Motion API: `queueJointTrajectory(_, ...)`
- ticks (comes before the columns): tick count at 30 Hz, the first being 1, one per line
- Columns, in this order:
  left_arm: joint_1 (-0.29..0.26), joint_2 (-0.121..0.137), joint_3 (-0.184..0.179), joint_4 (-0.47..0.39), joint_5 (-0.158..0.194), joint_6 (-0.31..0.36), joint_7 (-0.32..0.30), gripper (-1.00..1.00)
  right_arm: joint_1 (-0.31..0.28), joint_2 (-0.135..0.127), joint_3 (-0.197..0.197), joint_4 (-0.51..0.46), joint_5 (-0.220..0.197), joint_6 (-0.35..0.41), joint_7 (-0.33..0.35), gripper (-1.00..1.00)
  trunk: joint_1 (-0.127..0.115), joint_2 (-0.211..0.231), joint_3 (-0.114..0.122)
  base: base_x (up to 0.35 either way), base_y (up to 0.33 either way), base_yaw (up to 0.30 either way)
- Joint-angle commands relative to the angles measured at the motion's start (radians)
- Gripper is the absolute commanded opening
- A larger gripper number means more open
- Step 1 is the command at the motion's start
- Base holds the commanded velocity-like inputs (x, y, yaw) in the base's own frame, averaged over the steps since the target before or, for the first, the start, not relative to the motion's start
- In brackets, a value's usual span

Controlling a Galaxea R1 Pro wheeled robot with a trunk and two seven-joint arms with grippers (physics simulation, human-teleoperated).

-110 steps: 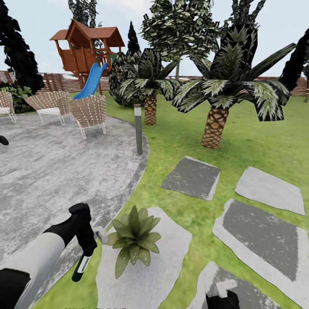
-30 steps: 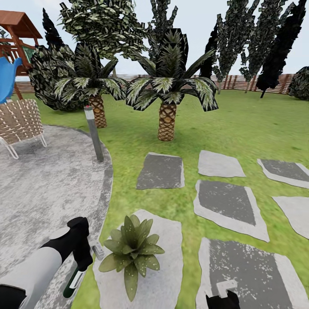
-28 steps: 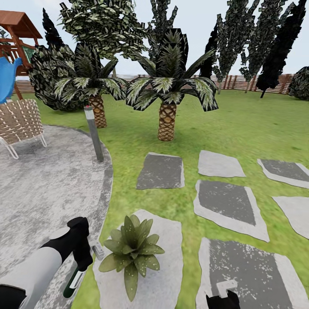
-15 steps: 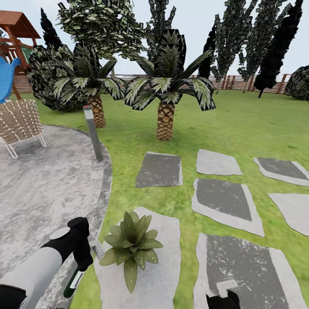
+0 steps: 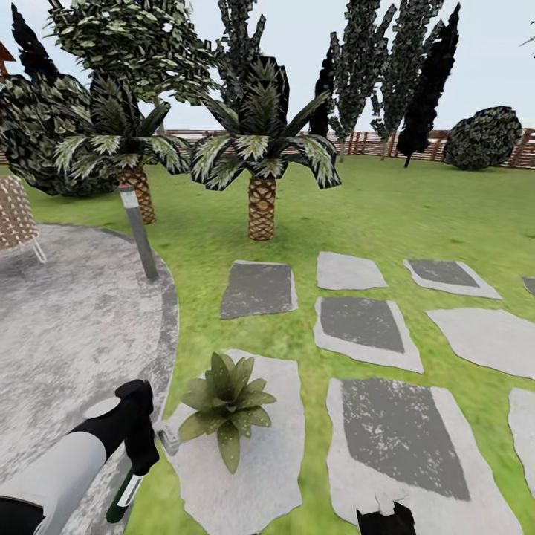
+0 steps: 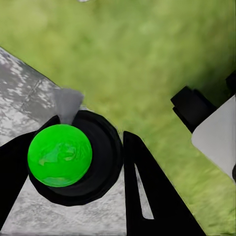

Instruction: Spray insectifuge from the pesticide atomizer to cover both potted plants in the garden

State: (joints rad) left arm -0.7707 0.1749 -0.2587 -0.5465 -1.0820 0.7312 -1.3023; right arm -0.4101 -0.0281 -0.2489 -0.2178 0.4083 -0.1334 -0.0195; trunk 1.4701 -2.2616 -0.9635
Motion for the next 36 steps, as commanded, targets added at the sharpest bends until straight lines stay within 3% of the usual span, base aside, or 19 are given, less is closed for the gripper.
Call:
queueJointTrajectory(1, 0.004, 0.001, -0.005, 0.002, -0.001, 0.010, 0.010, -1.00, -0.001, 0.000, -0.007, 0.002, 0.010, -0.005, -0.002, 1.00, 0.000, 0.000, -0.001, -0.060, 0.287, -0.255)
queueJointTrajectory(4, 0.008, 0.000, -0.004, 0.044, 0.007, 0.011, 0.086, -1.00, -0.001, 0.000, -0.007, 0.002, 0.010, -0.005, -0.002, 1.00, 0.000, 0.000, -0.001, -0.013, 0.299, -0.255)
queueJointTrajectory(16, 0.013, -0.005, 0.000, 0.087, 0.014, 0.012, 0.125, -1.00, -0.001, 0.000, -0.007, 0.002, 0.011, -0.005, -0.002, 1.00, 0.000, 0.000, -0.001, 0.103, 0.264, -0.195)
queueJointTrajectory(19, 0.046, -0.021, 0.002, 0.102, 0.015, 0.009, 0.180, -1.00, -0.001, -0.004, -0.007, 0.003, 0.012, -0.006, -0.002, 1.00, 0.000, 0.000, -0.001, 0.026, 0.024, -0.008)
queueJointTrajectory(21, 0.062, -0.023, 0.005, 0.106, 0.039, 0.007, 0.223, -1.00, -0.001, -0.004, -0.007, 0.003, 0.013, -0.006, -0.002, 1.00, 0.000, 0.000, -0.001, 0.004, 0.004, -0.001)
queueJointTrajectory(28, 0.084, -0.020, 0.005, 0.109, 0.134, 0.005, 0.284, -1.00, -0.001, -0.003, -0.007, 0.003, 0.012, -0.005, -0.002, 1.00, 0.000, 0.000, -0.001, 0.000, 0.000, 0.000)
queueJointTrajectory(32, 0.085, -0.014, 0.006, 0.110, 0.166, 0.005, 0.292, -1.00, -0.001, 0.000, -0.007, 0.003, 0.011, -0.004, -0.002, 1.00, 0.000, 0.000, -0.001, 0.000, 0.000, -0.021)
queueJointTrajectory(36, 0.087, -0.012, 0.005, 0.113, 0.170, 0.005, 0.293, -1.00, -0.001, 0.001, -0.007, 0.003, 0.010, -0.004, -0.002, 1.00, 0.000, 0.000, -0.001, 0.000, 0.000, -0.213)
